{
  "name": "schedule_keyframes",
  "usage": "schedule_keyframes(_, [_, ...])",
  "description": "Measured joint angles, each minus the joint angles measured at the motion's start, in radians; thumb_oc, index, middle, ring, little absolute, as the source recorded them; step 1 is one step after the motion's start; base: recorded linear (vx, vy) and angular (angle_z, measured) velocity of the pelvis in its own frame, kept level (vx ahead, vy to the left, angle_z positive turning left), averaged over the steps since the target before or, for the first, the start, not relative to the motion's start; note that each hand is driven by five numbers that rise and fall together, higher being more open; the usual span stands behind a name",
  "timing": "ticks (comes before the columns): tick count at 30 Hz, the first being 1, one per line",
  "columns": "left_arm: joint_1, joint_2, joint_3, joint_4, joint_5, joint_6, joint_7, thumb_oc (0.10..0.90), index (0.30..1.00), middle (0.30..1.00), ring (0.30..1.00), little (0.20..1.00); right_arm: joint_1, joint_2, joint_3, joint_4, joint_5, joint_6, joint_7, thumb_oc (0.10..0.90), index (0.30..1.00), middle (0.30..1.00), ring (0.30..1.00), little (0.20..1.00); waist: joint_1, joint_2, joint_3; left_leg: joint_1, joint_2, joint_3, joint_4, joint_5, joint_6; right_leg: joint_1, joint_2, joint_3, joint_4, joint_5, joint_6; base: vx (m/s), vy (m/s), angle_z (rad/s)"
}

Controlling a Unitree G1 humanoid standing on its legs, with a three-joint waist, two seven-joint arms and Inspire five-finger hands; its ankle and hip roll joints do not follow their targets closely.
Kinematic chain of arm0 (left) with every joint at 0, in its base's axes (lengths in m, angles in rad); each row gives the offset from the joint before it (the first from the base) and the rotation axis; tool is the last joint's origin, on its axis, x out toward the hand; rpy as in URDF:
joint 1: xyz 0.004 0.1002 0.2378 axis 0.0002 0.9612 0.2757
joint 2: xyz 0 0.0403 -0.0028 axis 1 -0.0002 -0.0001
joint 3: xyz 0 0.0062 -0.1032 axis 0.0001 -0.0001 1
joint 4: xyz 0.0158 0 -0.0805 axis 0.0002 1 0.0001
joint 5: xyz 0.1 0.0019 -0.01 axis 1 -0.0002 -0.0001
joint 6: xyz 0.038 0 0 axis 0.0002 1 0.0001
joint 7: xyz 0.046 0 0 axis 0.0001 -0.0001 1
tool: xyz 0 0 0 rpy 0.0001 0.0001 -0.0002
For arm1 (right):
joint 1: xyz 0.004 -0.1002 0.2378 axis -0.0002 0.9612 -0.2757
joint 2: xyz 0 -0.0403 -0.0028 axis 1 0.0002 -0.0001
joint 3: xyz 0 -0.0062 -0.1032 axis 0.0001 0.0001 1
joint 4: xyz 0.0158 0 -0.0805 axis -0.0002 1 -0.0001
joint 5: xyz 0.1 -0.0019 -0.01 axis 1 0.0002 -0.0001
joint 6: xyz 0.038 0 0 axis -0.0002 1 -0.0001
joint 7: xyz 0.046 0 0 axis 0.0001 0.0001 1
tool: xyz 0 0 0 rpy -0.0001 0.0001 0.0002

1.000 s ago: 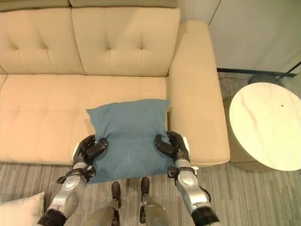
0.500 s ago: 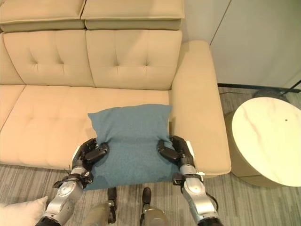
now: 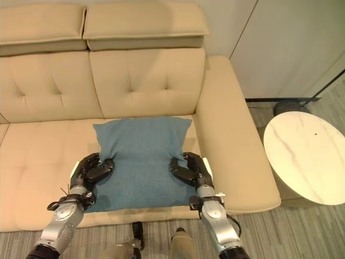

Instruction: Pick up all the scattered cushions and arrange them neatly on the sofa.

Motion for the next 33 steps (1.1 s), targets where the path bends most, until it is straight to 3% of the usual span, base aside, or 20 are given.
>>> schedule_keyframes(1, [0.007,-0.001,0.014,0.0,0.0,-0.001,0.002,0.4,0.3,0.3,0.3,0.3,-0.024,-0.001,0.009,0.0,-0.001,0.0,0.003,0.4,0.3,0.3,0.3,0.3,0.012,-0.004,-0.003,0.002,0.005,0.022,0.0,-0.008,-0.009,-0.024,-0.003,-0.052,-0.114,0.034,-0.007,0.13,-0.077,-0.27])
schedule_keyframes(2, [0.009,-0.003,0.013,0.0,0.001,-0.001,0.002,0.4,0.3,0.3,0.3,0.3,-0.021,-0.002,0.006,0.001,-0.002,0.0,0.003,0.4,0.3,0.3,0.3,0.3,0.009,-0.013,-0.008,0.005,0.001,0.011,0.0,-0.014,-0.023,-0.009,0.003,-0.052,-0.209,0.087,-0.015,0.21,-0.156,0.19])
schedule_keyframes(3, [0.025,-0.025,0.001,-0.005,0.014,0.0,0.001,0.4,0.3,0.3,0.3,0.3,0.018,-0.01,-0.005,0.002,-0.002,0.0,0.002,0.4,0.3,0.3,0.3,0.3,-0.001,-0.018,-0.022,0.027,0.01,-0.022,0.0,-0.019,-0.048,0.072,0.034,-0.021,-0.331,0.226,-0.05,0.09,-0.08,0.33])
schedule_keyframes(6, [0.048,-0.054,-0.015,-0.024,0.021,0.001,0.001,0.4,0.3,0.3,0.3,0.3,0.023,-0.043,-0.014,0.006,-0.002,0.001,0.001,0.4,0.3,0.3,0.3,0.3,0.008,-0.009,-0.039,0.026,0.053,-0.025,-0.001,-0.025,-0.079,0.133,0.084,-0.033,-0.463,0.287,-0.092,0.13,-0.084,0.09])
schedule_keyframes(9, [0.044,-0.061,-0.038,-0.04,0.03,0.002,0.001,0.4,0.3,0.3,0.3,0.3,0.02,-0.075,-0.04,0.002,-0.002,0.005,0.0,0.4,0.3,0.3,0.3,0.3,-0.023,-0.005,-0.044,0.03,0.086,-0.042,-0.002,-0.023,-0.104,0.158,0.12,-0.057,-0.487,0.288,-0.106,0.09,-0.066,0.08])
schedule_keyframes(12, [-0.005,-0.078,-0.054,-0.042,0.053,0.001,0.009,0.4,0.3,0.3,0.3,0.3,0.004,-0.096,-0.052,0.002,-0.026,0.005,-0.022,0.4,0.3,0.3,0.3,0.3,-0.027,0.004,-0.06,-0.01,0.105,-0.042,-0.002,-0.018,-0.113,0.118,0.135,-0.058,-0.487,0.292,-0.116,-0.14,-0.047,-0.02])
schedule_keyframes(14, [-0.119,-0.07,-0.065,-0.035,0.108,0.0,0.067,0.4,0.3,0.3,0.3,0.3,-0.108,-0.108,-0.035,0.016,-0.068,0.005,-0.084,0.4,0.3,0.3,0.3,0.3,-0.025,0.008,-0.067,-0.151,0.099,-0.042,0.0,0.022,-0.112,-0.025,0.131,-0.056,-0.487,0.334,-0.125,-0.28,-0.033,-0.02])
schedule_keyframes(21, [-0.411,-0.037,-0.054,0.031,0.136,-0.009,0.234,0.4,0.3,0.3,0.3,0.3,-0.426,-0.128,0.021,0.092,-0.205,0.005,-0.258,0.4,0.3,0.3,0.3,0.3,-0.015,0.037,-0.044,-0.382,0.093,-0.07,-0.002,0.067,-0.12,-0.246,0.128,-0.058,-0.487,0.376,-0.12,-0.09,-0.031,0.08])
schedule_keyframes(29, [-0.583,-0.063,-0.059,0.037,0.24,-0.052,0.413,0.4,0.3,0.3,0.3,0.3,-0.616,-0.176,0.056,0.09,-0.44,0.005,-0.454,0.4,0.3,0.3,0.3,0.3,-0.006,0.039,-0.043,-0.472,0.094,-0.086,-0.001,0.088,-0.126,-0.328,0.132,-0.07,-0.486,0.388,-0.135,-0.03,-0.028,0.05])
schedule_keyframes(33, [-0.719,-0.062,-0.065,0.122,0.304,-0.066,0.49,0.4,0.3,0.3,0.3,0.3,-0.753,-0.2,0.101,0.159,-0.508,0.005,-0.539,0.4,0.3,0.3,0.3,0.3,-0.001,0.043,-0.037,-0.49,0.097,-0.097,-0.001,0.088,-0.127,-0.341,0.13,-0.072,-0.486,0.388,-0.135,-0.01,-0.038,0.08])
